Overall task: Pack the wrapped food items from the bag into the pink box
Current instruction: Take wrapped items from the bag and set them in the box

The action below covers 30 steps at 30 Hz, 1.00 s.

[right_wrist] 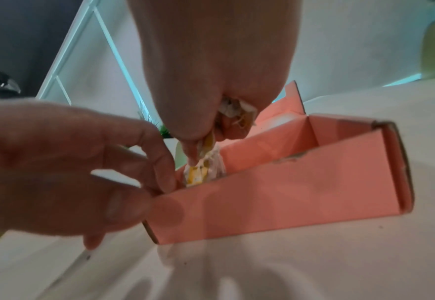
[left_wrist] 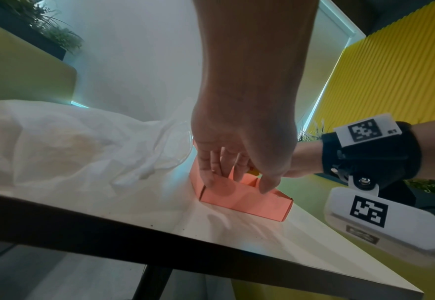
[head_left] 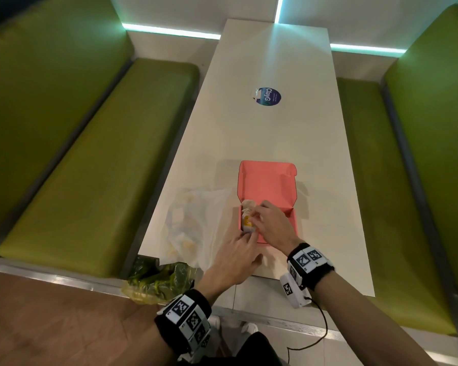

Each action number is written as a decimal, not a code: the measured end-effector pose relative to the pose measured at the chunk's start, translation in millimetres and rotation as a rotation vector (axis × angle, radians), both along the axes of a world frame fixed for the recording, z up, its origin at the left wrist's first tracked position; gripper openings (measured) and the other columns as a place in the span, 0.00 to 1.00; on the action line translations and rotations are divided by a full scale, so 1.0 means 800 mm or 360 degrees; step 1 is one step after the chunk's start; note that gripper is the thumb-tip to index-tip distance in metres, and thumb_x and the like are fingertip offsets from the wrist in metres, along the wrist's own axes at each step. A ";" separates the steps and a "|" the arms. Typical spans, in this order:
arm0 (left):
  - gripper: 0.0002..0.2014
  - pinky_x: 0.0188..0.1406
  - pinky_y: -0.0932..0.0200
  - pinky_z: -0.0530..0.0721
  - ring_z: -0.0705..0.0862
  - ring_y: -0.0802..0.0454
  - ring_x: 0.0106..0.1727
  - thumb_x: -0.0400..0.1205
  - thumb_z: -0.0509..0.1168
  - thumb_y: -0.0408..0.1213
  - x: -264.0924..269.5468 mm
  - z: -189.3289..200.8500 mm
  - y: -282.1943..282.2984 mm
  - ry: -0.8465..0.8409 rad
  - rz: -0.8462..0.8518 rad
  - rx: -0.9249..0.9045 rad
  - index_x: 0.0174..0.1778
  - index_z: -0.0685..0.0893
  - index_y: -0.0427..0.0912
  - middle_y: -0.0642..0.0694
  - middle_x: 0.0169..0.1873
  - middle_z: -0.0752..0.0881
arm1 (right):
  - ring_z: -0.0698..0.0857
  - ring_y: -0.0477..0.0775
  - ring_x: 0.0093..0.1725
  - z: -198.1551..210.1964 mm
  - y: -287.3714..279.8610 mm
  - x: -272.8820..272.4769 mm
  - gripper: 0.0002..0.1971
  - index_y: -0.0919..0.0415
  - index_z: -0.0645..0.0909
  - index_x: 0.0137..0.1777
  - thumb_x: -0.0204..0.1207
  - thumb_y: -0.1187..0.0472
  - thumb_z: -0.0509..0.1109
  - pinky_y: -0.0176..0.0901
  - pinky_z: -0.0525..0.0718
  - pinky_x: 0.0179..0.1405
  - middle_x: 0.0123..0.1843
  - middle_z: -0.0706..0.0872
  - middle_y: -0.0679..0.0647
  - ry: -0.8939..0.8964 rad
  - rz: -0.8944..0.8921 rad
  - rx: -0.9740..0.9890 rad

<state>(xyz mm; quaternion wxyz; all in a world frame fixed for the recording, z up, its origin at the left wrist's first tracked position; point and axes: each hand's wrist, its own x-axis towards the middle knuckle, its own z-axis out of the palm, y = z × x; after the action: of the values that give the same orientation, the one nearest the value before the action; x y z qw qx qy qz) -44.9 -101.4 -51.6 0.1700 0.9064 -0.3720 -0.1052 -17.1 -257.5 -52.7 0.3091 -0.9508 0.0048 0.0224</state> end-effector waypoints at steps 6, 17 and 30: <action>0.16 0.47 0.57 0.78 0.81 0.49 0.61 0.87 0.61 0.47 0.004 0.019 0.001 0.0094 0.0157 -0.0399 0.66 0.74 0.43 0.47 0.63 0.81 | 0.77 0.42 0.29 0.029 -0.007 -0.007 0.09 0.59 0.86 0.43 0.83 0.57 0.69 0.36 0.75 0.33 0.31 0.82 0.44 -0.0194 -0.0594 0.0709; 0.02 0.48 0.47 0.85 0.85 0.56 0.44 0.84 0.65 0.43 0.023 0.073 -0.037 0.0533 0.0426 -0.1164 0.51 0.81 0.53 0.58 0.42 0.85 | 0.75 0.51 0.30 0.073 0.004 -0.020 0.18 0.68 0.82 0.50 0.90 0.57 0.55 0.33 0.73 0.19 0.36 0.73 0.61 -0.0103 -0.0908 0.1586; 0.08 0.30 0.66 0.78 0.81 0.61 0.32 0.86 0.62 0.29 0.042 0.092 -0.016 0.0915 0.0820 -0.1445 0.46 0.83 0.45 0.52 0.39 0.82 | 0.76 0.46 0.34 0.063 -0.018 -0.048 0.07 0.55 0.84 0.49 0.85 0.59 0.64 0.42 0.75 0.34 0.38 0.81 0.49 -0.0319 -0.0792 0.1190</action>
<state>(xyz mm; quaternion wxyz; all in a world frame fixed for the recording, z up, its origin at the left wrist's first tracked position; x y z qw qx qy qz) -11.0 -114.3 22.3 0.6544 0.7394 -0.0870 -0.1322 -55.3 -272.2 -2.3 0.6259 -0.7414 0.1945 -0.1444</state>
